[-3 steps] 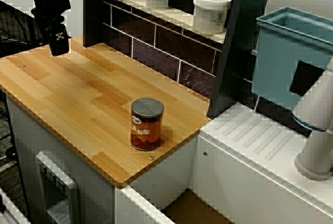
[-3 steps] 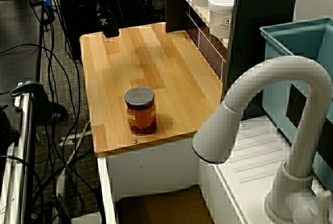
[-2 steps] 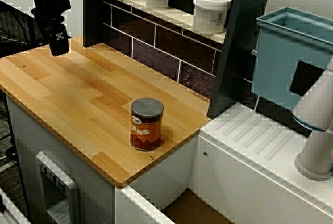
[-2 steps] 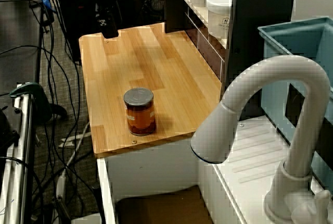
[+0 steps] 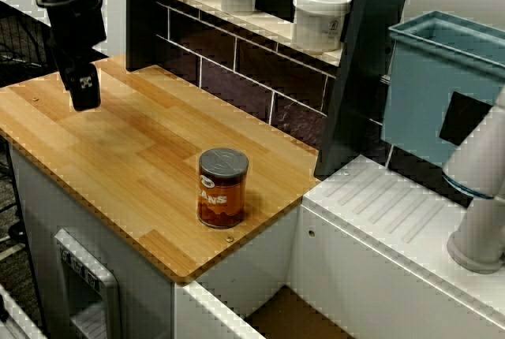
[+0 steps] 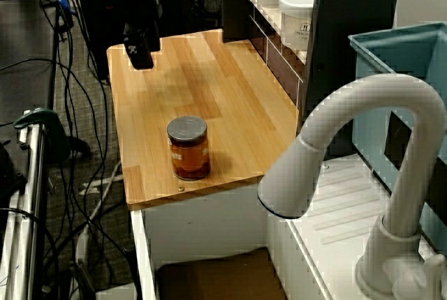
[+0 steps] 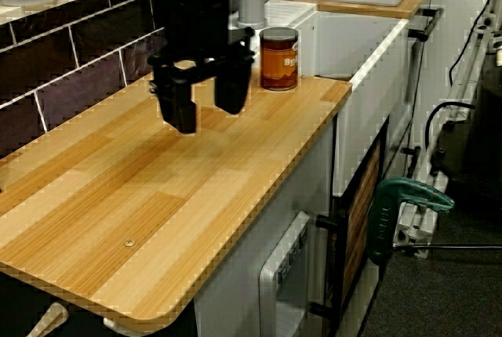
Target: Push into sink
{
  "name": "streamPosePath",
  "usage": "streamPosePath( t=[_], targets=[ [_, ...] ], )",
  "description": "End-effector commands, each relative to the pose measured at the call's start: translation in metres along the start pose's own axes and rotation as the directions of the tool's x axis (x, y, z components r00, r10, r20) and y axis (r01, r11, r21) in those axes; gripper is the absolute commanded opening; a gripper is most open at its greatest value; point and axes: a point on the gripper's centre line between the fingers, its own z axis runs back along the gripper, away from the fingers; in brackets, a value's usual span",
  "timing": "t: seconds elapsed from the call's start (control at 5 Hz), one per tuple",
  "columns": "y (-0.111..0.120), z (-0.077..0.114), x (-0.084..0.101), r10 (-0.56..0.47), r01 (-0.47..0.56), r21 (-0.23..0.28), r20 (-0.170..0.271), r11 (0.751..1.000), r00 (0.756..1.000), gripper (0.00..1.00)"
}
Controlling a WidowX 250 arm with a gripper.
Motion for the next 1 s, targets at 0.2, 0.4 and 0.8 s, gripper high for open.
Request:
streamPosePath(
  t=[0.2,0.4,0.8],
  targets=[
    [-0.038,-0.009,0.021,0.189,-0.181,0.179,-0.025,0.967,0.982,1.0],
    [-0.047,-0.018,0.033,0.23,-0.221,0.181,-0.03,0.958,0.973,1.0],
    [-0.071,-0.016,0.051,0.179,-0.17,0.162,-0.045,0.972,0.983,1.0]
  ],
)
